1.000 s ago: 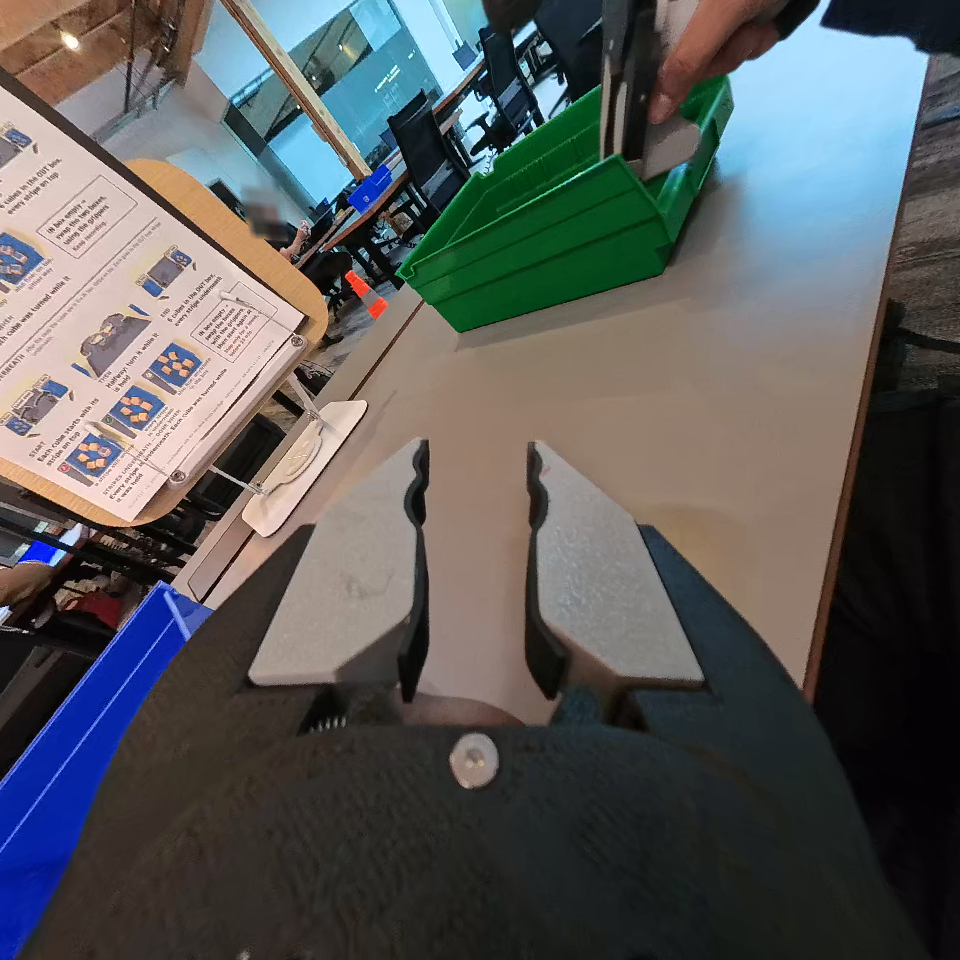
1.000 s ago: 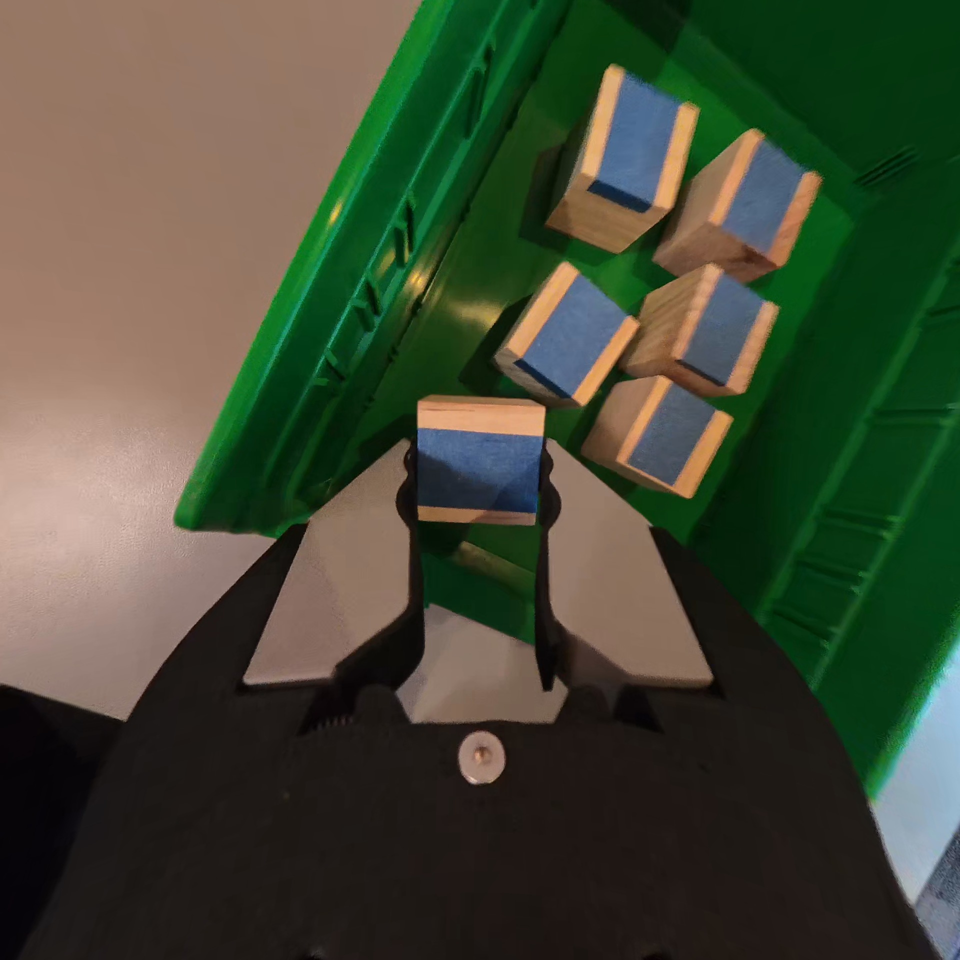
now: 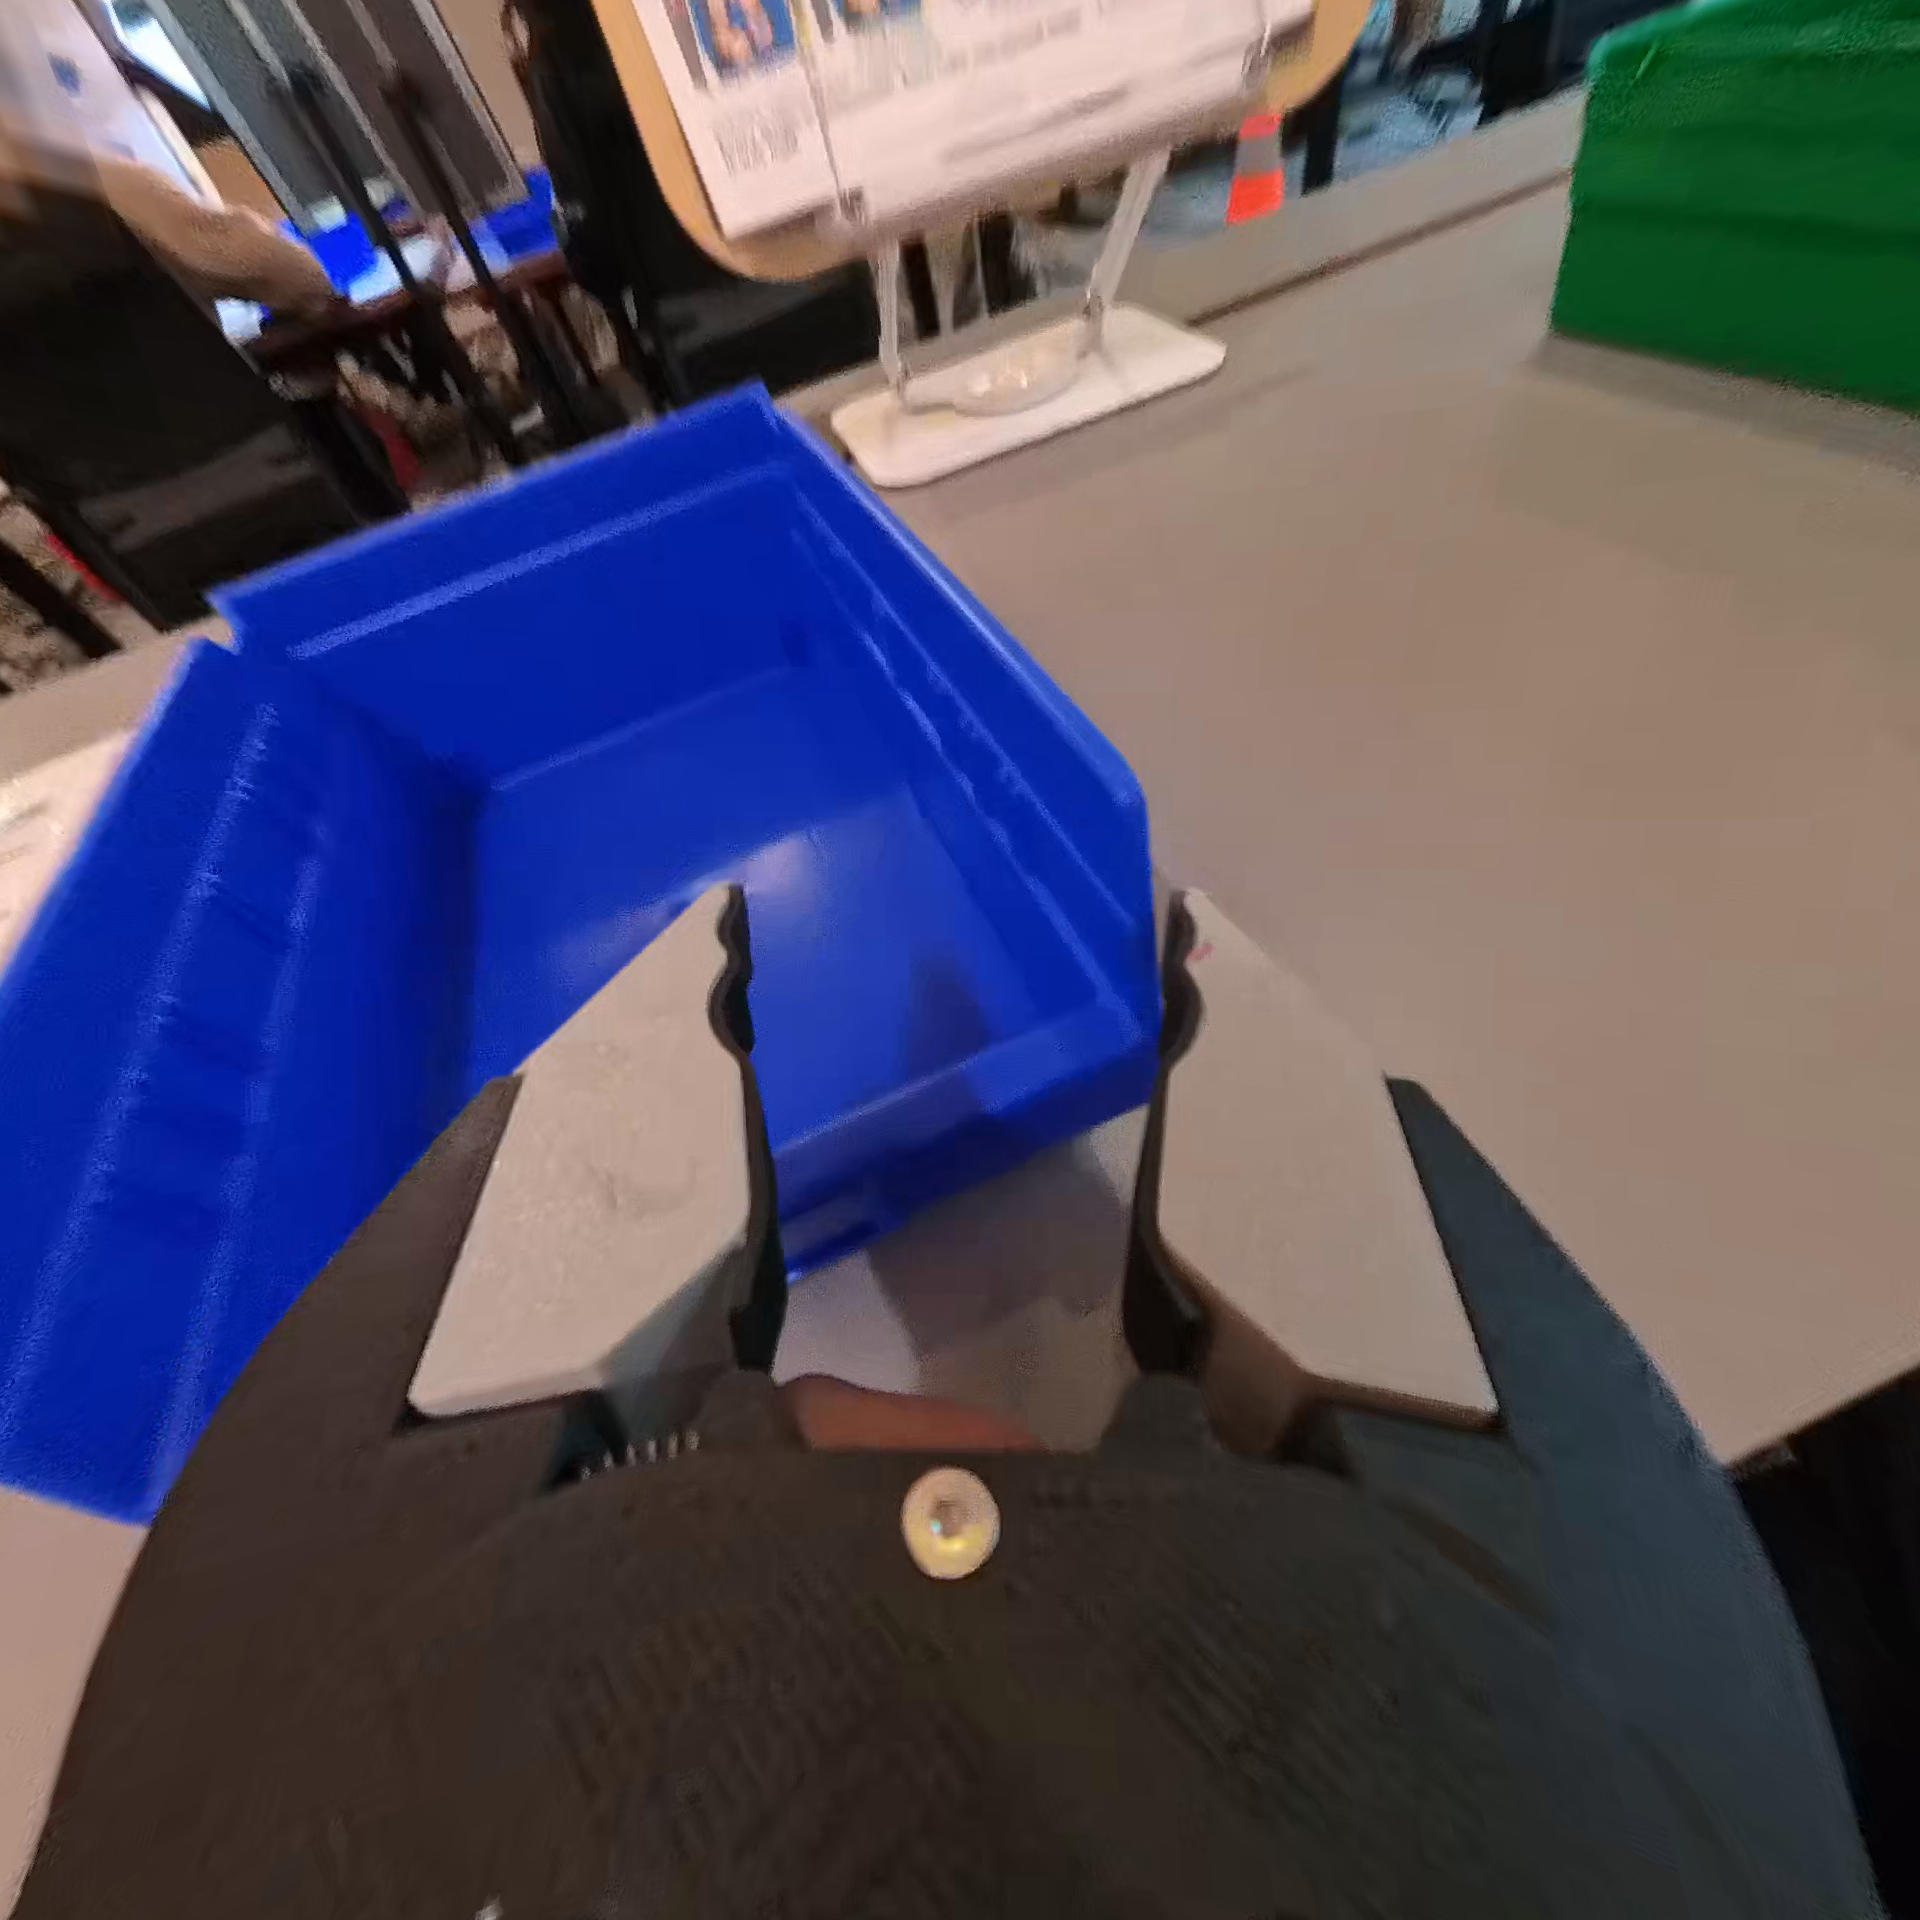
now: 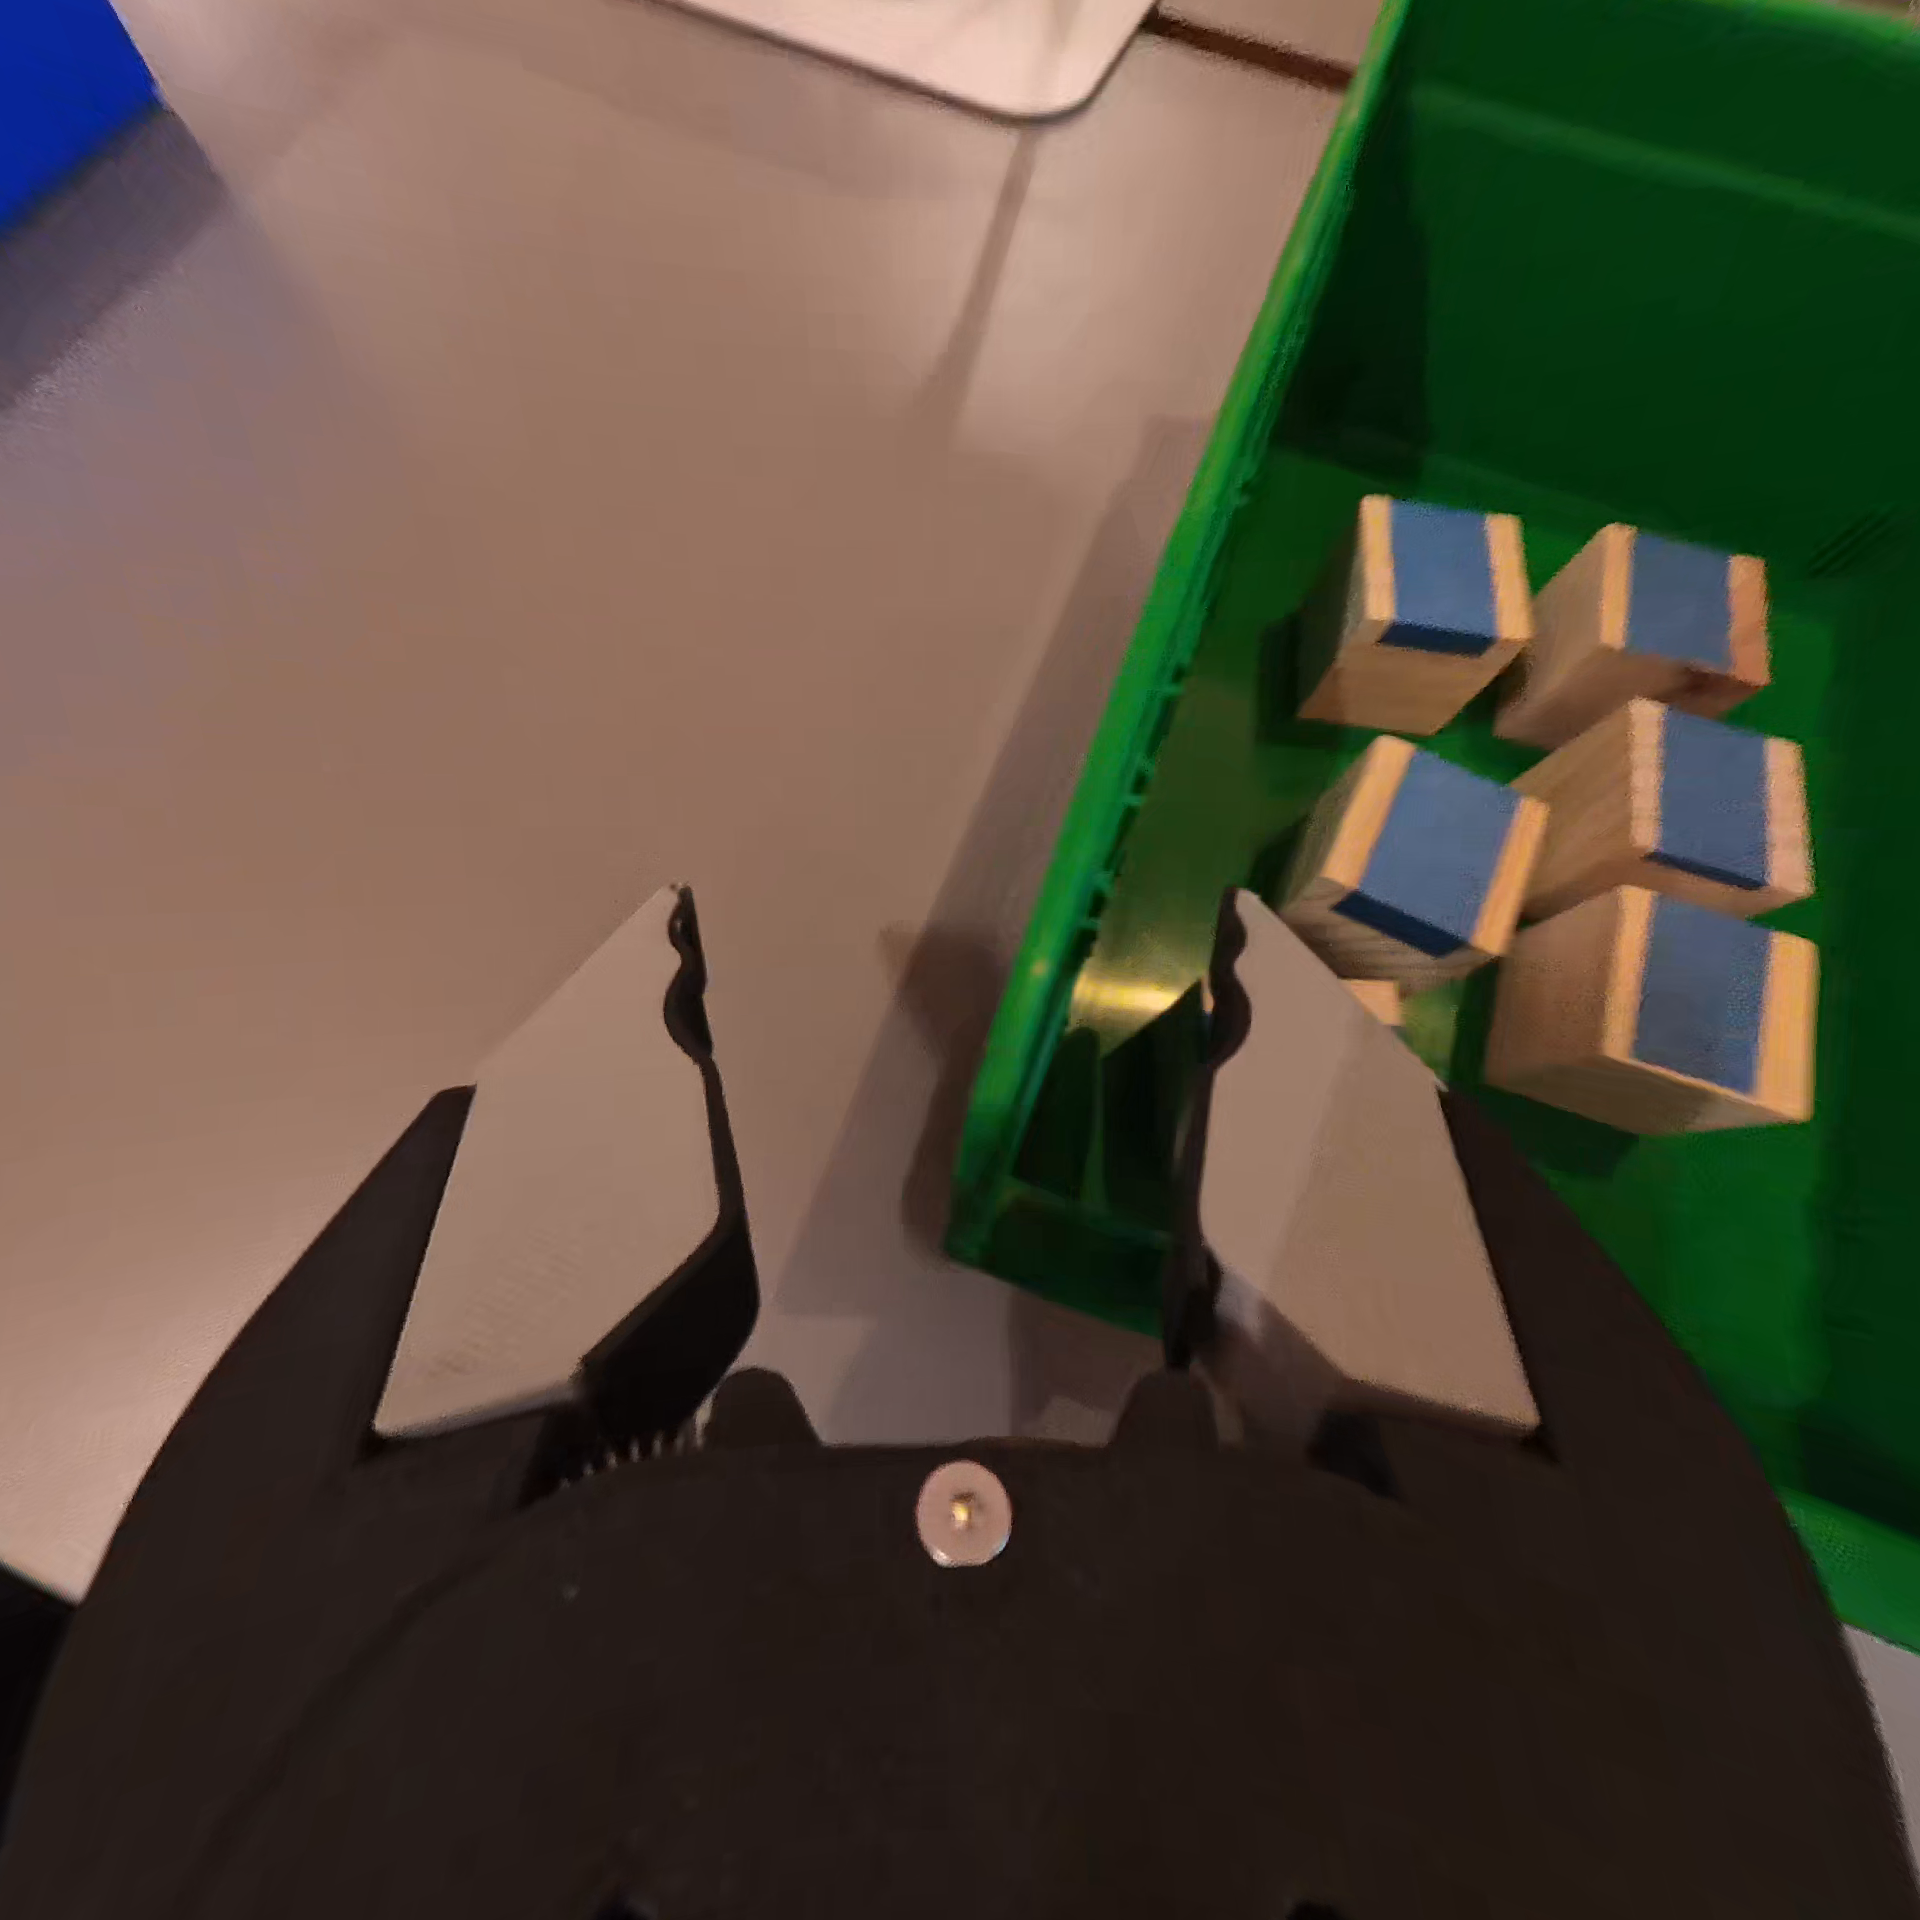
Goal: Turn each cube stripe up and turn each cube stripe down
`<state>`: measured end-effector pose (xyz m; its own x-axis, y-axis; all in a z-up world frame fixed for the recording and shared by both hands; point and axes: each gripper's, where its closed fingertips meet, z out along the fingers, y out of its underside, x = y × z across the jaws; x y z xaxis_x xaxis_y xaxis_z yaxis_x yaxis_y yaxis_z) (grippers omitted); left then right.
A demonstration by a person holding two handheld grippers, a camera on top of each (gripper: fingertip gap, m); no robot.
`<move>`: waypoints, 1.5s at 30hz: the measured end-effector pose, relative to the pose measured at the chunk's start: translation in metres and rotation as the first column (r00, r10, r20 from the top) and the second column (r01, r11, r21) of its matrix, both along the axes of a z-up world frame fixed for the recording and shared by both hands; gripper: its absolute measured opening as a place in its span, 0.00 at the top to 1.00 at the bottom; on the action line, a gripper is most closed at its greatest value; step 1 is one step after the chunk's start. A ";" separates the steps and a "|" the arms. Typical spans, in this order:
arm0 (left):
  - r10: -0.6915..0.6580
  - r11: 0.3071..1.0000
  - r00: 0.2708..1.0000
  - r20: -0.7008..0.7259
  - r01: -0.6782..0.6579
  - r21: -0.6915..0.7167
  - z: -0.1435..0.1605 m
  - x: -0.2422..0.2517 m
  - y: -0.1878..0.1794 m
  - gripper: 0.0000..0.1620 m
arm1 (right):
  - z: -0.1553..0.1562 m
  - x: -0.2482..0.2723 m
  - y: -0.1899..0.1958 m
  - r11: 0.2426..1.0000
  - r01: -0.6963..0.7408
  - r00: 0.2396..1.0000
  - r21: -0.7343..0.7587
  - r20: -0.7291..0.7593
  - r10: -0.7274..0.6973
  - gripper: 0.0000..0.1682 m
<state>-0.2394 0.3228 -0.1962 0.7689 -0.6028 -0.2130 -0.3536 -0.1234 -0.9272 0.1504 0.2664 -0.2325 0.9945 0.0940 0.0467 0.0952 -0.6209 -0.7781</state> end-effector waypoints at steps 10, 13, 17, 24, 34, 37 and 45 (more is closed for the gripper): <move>0.125 0.989 0.972 -0.199 -0.137 -0.051 -0.018 0.024 0.043 0.98 | 0.004 0.025 0.008 0.980 0.183 0.959 0.079 0.204 -0.195 0.98; 0.074 0.991 0.997 -0.023 -0.076 -0.108 -0.007 0.004 0.043 0.99 | 0.004 0.018 0.002 0.985 0.153 0.962 0.076 0.214 -0.166 0.98; 0.039 0.999 0.996 0.085 -0.037 -0.031 0.024 -0.012 0.030 0.98 | 0.004 -0.007 -0.002 0.989 0.135 0.966 0.065 0.212 -0.146 0.98; 0.039 0.994 0.984 0.171 -0.056 0.093 0.074 -0.047 0.008 0.99 | 0.004 -0.113 0.015 0.993 0.104 0.976 0.058 0.184 -0.113 0.97; 0.116 0.961 0.971 0.209 -0.163 0.223 0.127 -0.109 -0.022 0.98 | 0.006 -0.351 0.088 0.994 -0.103 0.995 0.036 0.011 0.103 0.84; 0.152 0.938 0.960 0.234 -0.215 0.271 0.143 -0.136 -0.031 0.98 | 0.019 -0.431 0.100 0.968 -0.249 0.965 0.032 -0.071 0.251 0.73; 0.143 0.916 0.946 0.290 -0.238 0.323 0.163 -0.171 -0.053 0.99 | 0.117 -0.447 0.029 0.841 -0.465 0.860 0.277 -0.086 0.504 0.75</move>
